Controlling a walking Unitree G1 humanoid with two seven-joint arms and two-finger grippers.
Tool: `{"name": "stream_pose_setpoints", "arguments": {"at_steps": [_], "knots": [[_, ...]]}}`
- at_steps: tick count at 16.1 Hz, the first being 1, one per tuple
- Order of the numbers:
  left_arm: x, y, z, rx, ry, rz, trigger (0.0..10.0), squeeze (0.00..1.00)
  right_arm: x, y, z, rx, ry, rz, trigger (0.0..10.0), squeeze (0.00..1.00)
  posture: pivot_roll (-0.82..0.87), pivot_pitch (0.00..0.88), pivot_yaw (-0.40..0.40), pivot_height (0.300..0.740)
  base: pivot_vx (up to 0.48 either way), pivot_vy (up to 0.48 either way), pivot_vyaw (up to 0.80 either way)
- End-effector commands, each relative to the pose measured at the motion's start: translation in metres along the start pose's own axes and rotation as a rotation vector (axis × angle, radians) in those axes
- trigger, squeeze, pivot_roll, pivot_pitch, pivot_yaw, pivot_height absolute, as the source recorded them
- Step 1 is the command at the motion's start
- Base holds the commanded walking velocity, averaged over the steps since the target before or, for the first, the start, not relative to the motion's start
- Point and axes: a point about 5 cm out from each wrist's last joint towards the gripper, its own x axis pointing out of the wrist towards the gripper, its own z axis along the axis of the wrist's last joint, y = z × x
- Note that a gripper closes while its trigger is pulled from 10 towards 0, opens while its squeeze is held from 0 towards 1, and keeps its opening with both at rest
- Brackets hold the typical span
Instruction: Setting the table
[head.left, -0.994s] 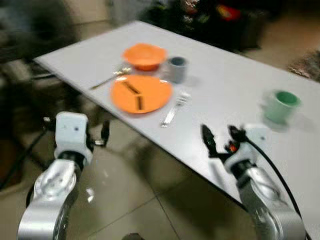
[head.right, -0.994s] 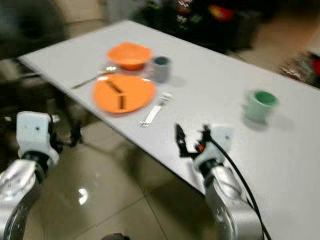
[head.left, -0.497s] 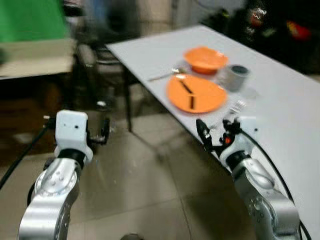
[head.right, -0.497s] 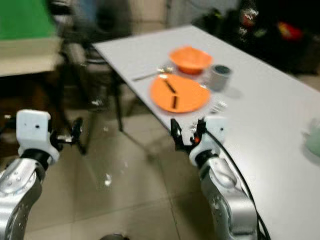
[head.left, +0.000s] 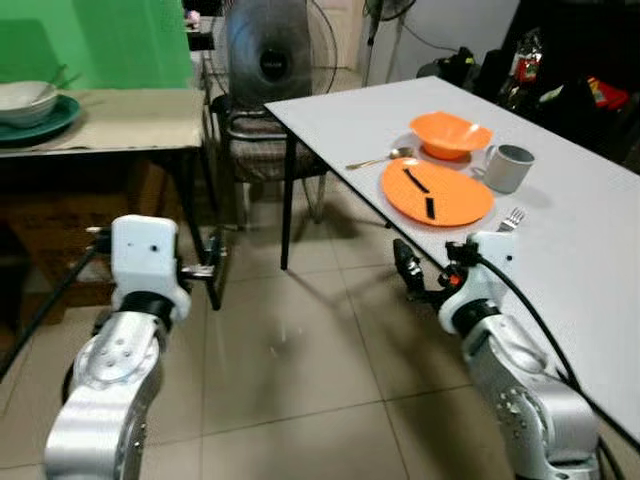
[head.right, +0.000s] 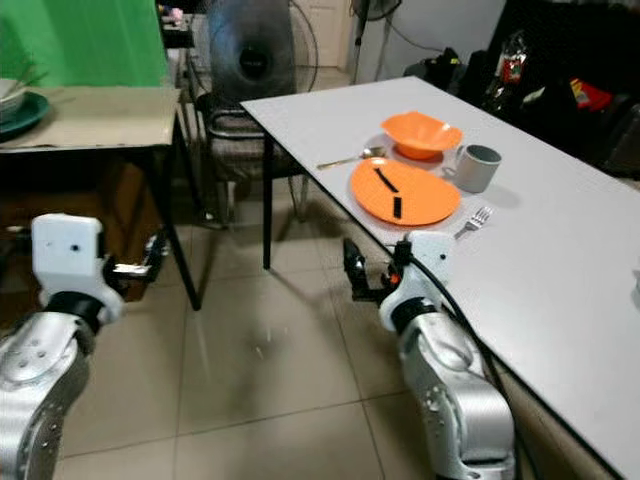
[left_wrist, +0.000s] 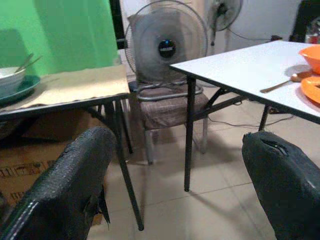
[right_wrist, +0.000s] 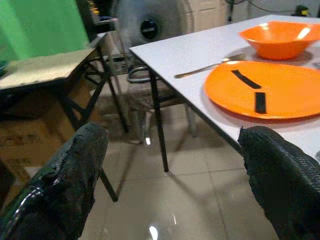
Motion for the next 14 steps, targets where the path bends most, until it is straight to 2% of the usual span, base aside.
{"name": "stream_pose_setpoints", "arguments": {"at_steps": [1, 5, 14], "knots": [[0.0026, -0.0027, 0.0032, 0.010, -0.012, -0.008, 10.0, 0.00, 0.0009, 0.0038, 0.0035, -0.016, -0.020, 0.028, 10.0, 0.00, -0.01, 0.000, -0.034, 0.740, 0.000, 0.000, 0.00], [0.0020, -0.0034, 0.0038, -0.013, -0.019, -0.017, 10.0, 0.00, 0.0029, 0.0120, 0.0023, -0.001, -0.013, 0.107, 10.0, 0.00, 0.00, 0.000, -0.043, 0.740, 0.241, 0.000, 0.73], [0.0013, 0.0019, 0.0023, 0.000, -0.017, -0.002, 10.0, 0.00, 0.0078, 0.0113, -0.0003, -0.006, -0.001, 0.136, 10.0, 0.00, 0.01, 0.000, -0.054, 0.740, 0.371, 0.000, 0.79]]}}
